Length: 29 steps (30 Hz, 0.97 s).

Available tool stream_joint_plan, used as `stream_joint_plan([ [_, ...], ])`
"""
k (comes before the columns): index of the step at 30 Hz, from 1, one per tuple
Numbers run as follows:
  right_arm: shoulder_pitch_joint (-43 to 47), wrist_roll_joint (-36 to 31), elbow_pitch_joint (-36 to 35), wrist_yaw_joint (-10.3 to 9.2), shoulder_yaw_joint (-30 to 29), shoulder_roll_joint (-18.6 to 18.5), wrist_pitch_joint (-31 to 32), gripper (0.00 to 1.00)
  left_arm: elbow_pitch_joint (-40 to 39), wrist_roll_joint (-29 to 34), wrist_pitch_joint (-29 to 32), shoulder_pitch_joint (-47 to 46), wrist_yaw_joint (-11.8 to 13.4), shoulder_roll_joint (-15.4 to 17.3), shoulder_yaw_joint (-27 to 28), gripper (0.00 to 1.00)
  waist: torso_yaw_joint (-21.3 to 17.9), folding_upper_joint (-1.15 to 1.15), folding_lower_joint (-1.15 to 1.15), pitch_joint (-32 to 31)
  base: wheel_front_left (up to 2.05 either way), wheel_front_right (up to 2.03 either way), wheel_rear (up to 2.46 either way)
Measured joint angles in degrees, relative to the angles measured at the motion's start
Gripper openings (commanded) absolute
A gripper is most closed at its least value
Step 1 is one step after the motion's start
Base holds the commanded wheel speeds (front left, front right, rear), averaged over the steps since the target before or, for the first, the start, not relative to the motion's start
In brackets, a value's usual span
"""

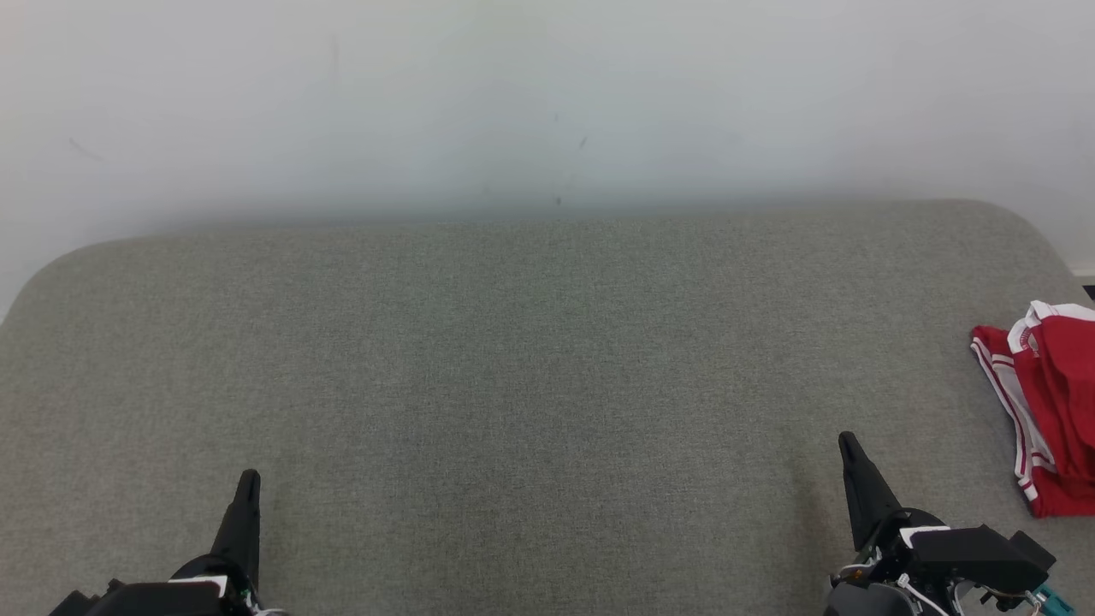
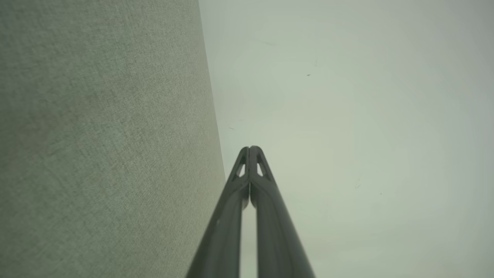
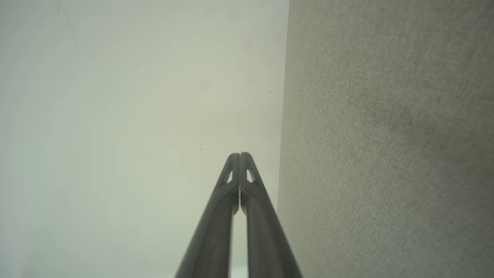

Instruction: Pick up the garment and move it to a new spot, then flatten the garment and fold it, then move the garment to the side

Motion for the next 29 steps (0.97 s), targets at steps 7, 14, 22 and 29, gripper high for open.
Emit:
stream_joint_plan([
  [7, 0.0, 0.0, 0.0, 0.0, 0.0, 0.0, 0.0, 0.0, 0.0, 0.0, 0.0, 0.0, 0.0, 0.0, 0.0, 0.0, 0.0, 0.0, 0.0, 0.0, 0.0, 0.0, 0.0],
  [14, 0.0, 0.0, 0.0, 0.0, 0.0, 0.0, 0.0, 0.0, 0.0, 0.0, 0.0, 0.0, 0.0, 0.0, 0.0, 0.0, 0.0, 0.0, 0.0, 0.0, 0.0, 0.0, 0.0],
  [22, 0.0, 0.0, 0.0, 0.0, 0.0, 0.0, 0.0, 0.0, 0.0, 0.0, 0.0, 0.0, 0.0, 0.0, 0.0, 0.0, 0.0, 0.0, 0.0, 0.0, 0.0, 0.0, 0.0],
  [29, 0.0, 0.0, 0.0, 0.0, 0.0, 0.0, 0.0, 0.0, 0.0, 0.0, 0.0, 0.0, 0.0, 0.0, 0.0, 0.0, 0.0, 0.0, 0.0, 0.0, 0.0, 0.0, 0.0],
])
